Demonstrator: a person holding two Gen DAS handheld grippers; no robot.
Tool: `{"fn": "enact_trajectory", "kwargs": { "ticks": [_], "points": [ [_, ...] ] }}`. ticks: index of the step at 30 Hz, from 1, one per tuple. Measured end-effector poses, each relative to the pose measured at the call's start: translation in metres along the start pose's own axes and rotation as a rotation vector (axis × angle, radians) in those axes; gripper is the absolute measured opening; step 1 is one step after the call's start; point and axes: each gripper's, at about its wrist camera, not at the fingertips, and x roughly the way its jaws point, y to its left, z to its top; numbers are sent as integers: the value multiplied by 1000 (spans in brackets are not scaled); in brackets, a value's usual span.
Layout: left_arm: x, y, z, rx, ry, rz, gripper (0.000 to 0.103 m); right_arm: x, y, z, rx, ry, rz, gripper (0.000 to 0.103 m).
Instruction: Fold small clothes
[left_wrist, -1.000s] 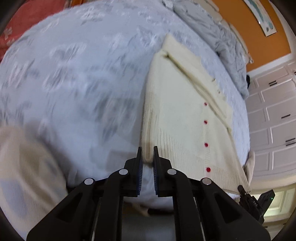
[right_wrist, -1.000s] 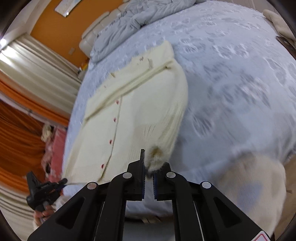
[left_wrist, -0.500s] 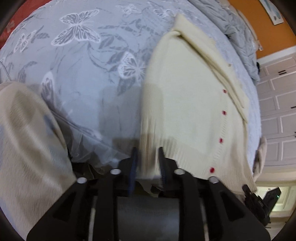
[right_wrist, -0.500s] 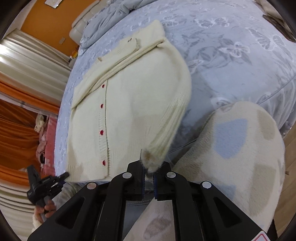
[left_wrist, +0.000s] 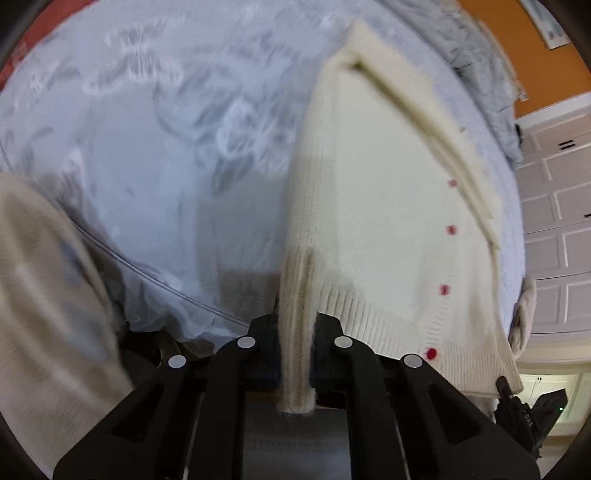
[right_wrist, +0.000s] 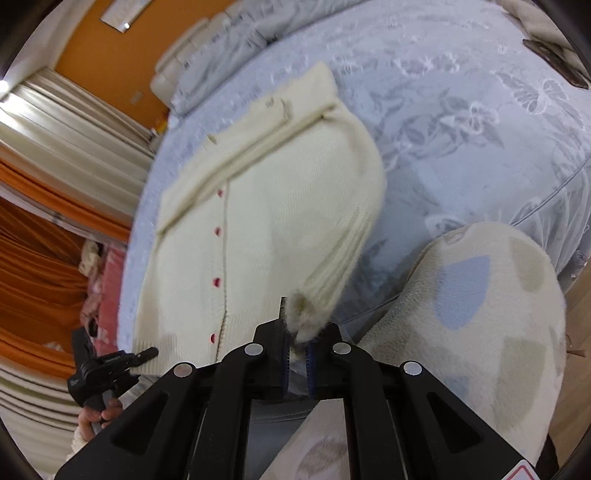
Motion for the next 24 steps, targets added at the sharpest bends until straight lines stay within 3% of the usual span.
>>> {"fn": "enact_trajectory", "kwargs": {
  "ticks": [3, 7, 11, 17, 20, 24],
  "points": [
    [-30, -3, -6, 28, -33, -25, 8, -15, 1, -7, -28, -17, 15, 6],
    [-64, -3, -24, 82, -24, -27, 8, -32, 7, -23, -104, 27, -7, 6],
    [-95, 13, -60, 116, 42, -27, 8, -59, 5, -54, -170, 135, -26, 6],
    [-148, 31, -102, 119, 108, -61, 8, -119, 14, -76, -195, 210, 39, 6],
    [-166, 18, -83, 119, 47, -84, 8, -134, 32, -47, -208, 133, 99, 6],
    [-163, -17, -12, 151, -107, -145, 8, -128, 42, 15, -164, -61, 206, 6]
  ]
}}
